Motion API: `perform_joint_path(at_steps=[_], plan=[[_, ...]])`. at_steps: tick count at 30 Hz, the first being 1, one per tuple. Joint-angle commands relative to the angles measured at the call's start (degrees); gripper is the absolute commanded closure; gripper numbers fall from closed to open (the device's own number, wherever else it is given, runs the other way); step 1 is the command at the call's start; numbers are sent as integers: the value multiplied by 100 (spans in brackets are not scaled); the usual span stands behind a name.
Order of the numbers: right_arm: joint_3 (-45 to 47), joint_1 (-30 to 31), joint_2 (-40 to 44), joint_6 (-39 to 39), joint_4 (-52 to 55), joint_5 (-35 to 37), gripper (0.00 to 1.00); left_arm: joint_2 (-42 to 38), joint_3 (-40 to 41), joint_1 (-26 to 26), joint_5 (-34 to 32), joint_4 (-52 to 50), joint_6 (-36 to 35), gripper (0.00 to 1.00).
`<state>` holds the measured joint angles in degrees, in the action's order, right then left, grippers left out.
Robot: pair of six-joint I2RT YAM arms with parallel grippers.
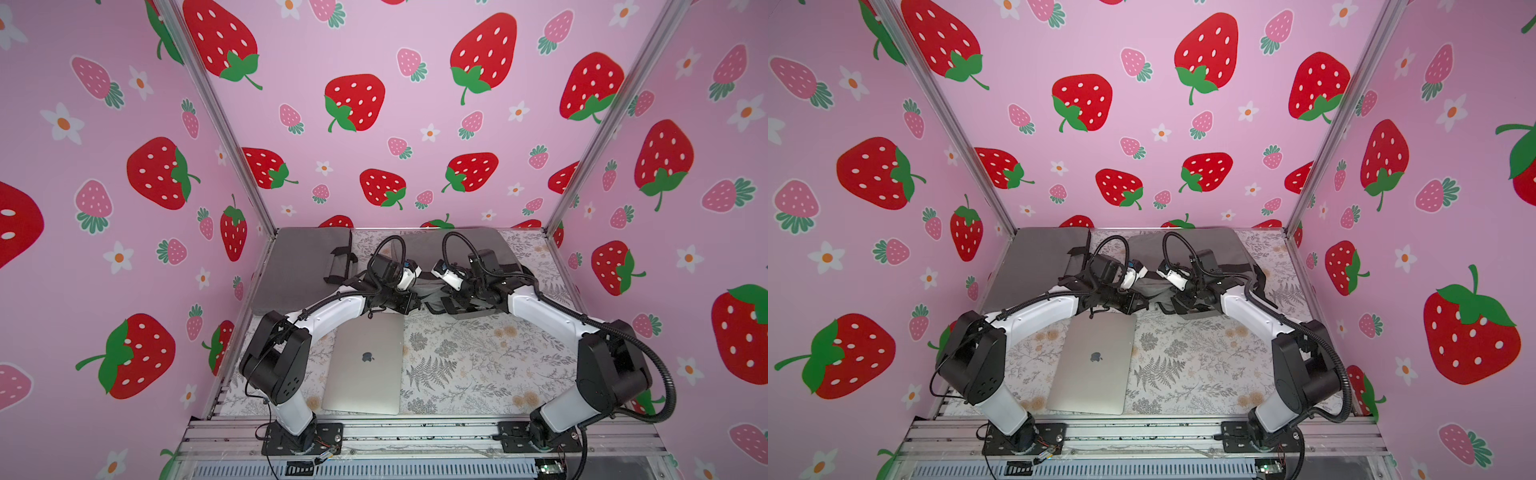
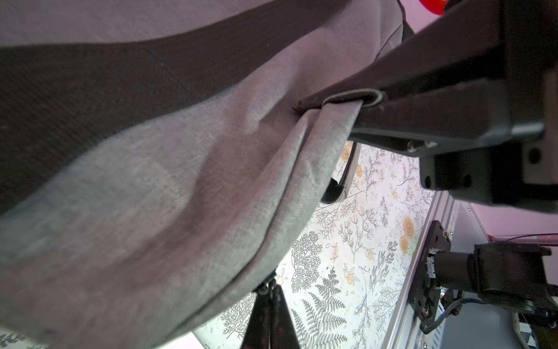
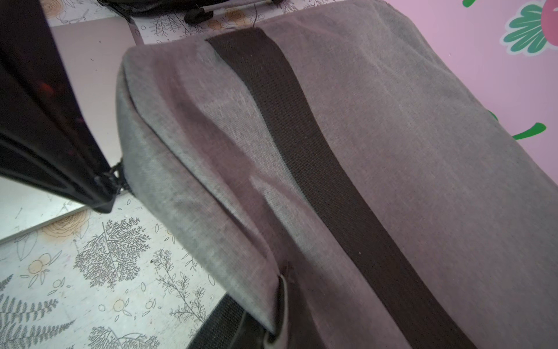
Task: Open the zippered laptop bag and take out the laptop
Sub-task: Unzip the zipper on the zippered laptop bag.
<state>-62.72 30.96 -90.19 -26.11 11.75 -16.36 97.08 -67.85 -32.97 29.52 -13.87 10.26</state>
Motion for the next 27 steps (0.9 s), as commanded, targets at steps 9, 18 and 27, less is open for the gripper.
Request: perform_joint_path(at_steps=[9,18,27], plan=[[17,50,154,198,-576,-346,100,535,-900,-427,577,172,774,100],[317,50,318,241,-756,-319,100,198,-740,-267,299,160,1252,76],[423,50,349,377,-862,-331,100,-395,-255,78,-489,-228,2451,60]])
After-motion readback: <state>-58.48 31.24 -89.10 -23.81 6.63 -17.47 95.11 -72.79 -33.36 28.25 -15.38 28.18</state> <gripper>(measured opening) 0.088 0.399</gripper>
